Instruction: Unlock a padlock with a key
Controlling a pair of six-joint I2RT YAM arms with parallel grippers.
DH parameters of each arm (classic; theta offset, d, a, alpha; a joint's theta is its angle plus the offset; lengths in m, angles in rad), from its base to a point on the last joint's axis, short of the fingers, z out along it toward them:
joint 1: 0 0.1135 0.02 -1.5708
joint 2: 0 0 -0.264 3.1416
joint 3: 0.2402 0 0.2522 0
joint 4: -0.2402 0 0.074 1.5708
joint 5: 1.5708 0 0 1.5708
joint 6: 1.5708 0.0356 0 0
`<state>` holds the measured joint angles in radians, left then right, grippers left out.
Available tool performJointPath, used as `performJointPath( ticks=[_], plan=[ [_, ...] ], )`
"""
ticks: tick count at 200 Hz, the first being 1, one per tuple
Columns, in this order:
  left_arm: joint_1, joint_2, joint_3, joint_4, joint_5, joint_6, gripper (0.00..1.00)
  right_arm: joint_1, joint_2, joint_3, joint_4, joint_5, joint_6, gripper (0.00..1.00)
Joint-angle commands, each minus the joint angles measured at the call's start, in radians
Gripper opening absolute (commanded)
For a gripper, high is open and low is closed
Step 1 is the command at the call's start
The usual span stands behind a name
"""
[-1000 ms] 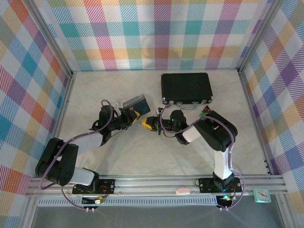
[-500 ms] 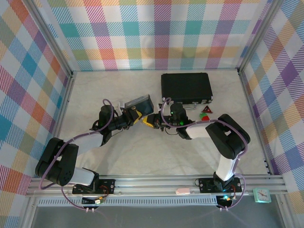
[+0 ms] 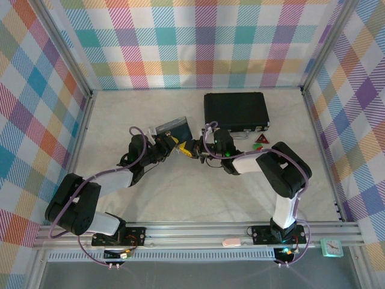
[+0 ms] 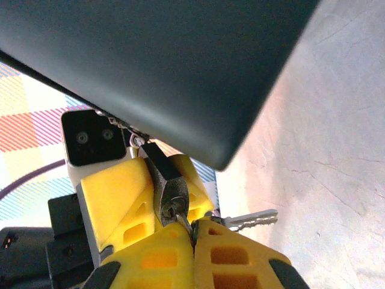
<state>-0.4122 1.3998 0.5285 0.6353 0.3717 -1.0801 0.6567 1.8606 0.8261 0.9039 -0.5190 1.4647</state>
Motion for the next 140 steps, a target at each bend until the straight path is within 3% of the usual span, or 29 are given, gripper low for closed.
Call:
performJointPath(
  ticks=[1, 16, 65, 140],
  plan=[
    [-0.097, -0.022, -0.008, 0.083, 0.139, 0.015, 0.0, -0.012, 0.051, 0.048, 0.042, 0.184, 0.03, 0.0],
    [-0.096, -0.038, -0.007, 0.028, 0.054, 0.024, 0.0, -0.013, 0.05, 0.015, 0.066, 0.198, 0.019, 0.03],
    [-0.097, -0.053, 0.014, -0.105, -0.202, 0.049, 0.0, -0.012, 0.015, -0.09, 0.096, 0.21, -0.017, 0.33],
    [-0.109, 0.059, 0.032, -0.034, -0.226, -0.004, 0.0, 0.042, -0.076, -0.157, 0.052, 0.245, -0.097, 0.36]
  ],
)
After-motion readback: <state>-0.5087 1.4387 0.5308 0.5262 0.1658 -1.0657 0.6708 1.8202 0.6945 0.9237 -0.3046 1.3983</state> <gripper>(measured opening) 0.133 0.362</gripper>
